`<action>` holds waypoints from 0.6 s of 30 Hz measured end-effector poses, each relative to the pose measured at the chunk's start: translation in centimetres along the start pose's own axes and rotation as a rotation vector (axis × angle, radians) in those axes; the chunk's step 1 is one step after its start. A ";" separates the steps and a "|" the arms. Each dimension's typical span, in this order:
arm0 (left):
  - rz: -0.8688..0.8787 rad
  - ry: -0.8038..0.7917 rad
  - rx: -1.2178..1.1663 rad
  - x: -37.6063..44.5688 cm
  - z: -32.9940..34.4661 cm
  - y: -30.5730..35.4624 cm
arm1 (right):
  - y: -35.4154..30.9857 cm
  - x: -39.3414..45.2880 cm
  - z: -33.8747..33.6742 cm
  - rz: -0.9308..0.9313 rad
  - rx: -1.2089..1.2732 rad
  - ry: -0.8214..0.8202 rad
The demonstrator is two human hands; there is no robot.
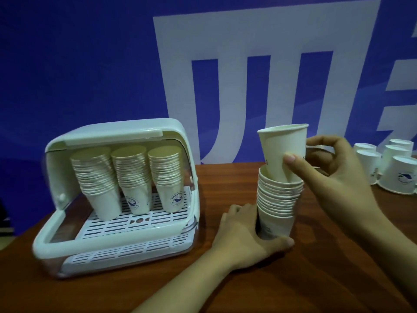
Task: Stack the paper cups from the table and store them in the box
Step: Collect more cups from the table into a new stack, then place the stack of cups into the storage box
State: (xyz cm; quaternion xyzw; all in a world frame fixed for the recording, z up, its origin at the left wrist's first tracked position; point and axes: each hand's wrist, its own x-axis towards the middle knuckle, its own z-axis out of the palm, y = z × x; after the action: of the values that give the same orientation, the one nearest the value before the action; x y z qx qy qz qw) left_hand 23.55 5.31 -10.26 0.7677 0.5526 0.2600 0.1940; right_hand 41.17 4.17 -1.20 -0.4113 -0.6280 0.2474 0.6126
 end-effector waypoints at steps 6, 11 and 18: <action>0.012 -0.006 -0.005 0.1 0.2 -0.2 | 1.3 0.4 -0.1 0.023 -0.106 -0.124; -0.020 -0.035 0.004 0.2 0.1 0.0 | 1.7 1.1 -0.4 0.065 0.020 -0.123; 0.073 0.075 -0.214 0.5 0.8 -0.6 | 2.9 0.4 0.6 0.005 -0.130 -0.270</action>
State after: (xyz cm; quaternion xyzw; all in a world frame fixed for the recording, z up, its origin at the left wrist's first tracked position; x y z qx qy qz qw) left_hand 23.76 5.92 -11.17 0.7520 0.5004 0.3526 0.2445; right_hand 41.29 6.18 -3.43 -0.4147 -0.7183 0.2609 0.4939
